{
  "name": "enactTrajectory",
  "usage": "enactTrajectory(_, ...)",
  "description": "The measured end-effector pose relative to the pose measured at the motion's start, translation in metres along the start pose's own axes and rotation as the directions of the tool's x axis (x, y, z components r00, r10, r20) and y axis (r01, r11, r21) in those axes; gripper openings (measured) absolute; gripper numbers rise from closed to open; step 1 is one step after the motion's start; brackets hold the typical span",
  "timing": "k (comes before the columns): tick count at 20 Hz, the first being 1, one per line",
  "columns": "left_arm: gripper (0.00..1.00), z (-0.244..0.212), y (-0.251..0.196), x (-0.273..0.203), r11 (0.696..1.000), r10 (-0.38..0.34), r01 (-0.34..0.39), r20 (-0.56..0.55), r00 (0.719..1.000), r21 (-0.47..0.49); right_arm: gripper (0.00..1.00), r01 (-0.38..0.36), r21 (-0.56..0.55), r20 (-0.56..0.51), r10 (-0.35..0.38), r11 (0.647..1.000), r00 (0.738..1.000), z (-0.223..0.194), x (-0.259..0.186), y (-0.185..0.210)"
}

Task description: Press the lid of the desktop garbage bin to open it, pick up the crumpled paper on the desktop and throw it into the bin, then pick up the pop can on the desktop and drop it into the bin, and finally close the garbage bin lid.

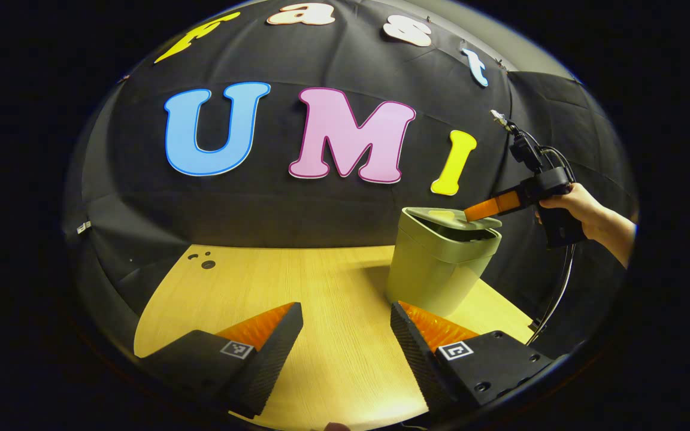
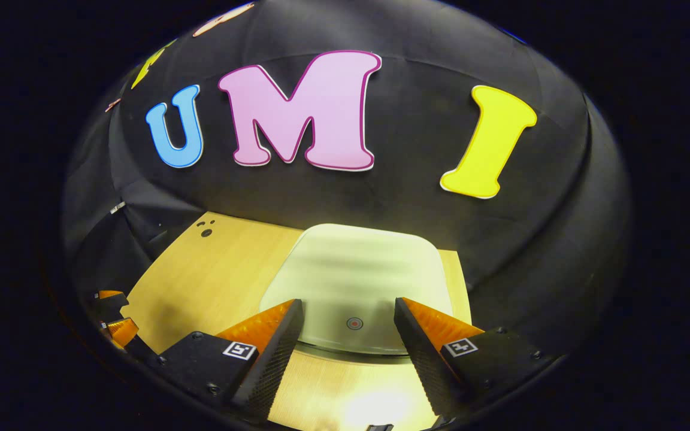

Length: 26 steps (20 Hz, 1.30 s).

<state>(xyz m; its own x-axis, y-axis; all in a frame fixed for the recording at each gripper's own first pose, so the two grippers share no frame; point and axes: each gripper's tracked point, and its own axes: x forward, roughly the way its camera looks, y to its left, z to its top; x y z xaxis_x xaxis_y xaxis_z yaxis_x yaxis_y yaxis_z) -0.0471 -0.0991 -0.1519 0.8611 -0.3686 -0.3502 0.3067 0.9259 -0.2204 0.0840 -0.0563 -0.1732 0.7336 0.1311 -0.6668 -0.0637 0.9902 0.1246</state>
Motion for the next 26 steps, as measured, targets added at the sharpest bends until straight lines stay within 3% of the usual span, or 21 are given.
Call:
enactTrajectory(10, 0.96, -0.004, 0.003, 0.0, 1.0, 0.008, -0.008, -0.008, 1.0, 0.002, 0.98, -0.066, 0.045, -0.082, 0.07, 0.997, 0.994, -0.021, 0.008, 0.003)
enactTrajectory(15, 0.96, -0.006, 0.001, 0.003, 1.0, 0.015, -0.015, -0.008, 1.0, 0.005, 0.99, -0.096, -0.055, -0.106, 0.09, 0.994, 0.99, -0.032, 0.007, 0.009)
enactTrajectory(21, 0.96, 0.003, -0.008, 0.007, 0.999, 0.0, -0.001, 0.011, 1.0, 0.044, 0.97, -0.095, -0.052, -0.042, 0.093, 0.994, 0.995, -0.02, 0.003, 0.012)
enactTrajectory(26, 0.96, 0.005, -0.011, 0.008, 0.999, -0.005, 0.005, 0.009, 1.0, 0.054, 0.97, -0.113, -0.086, 0.083, 0.12, 0.99, 0.989, 0.0, -0.016, 0.031)
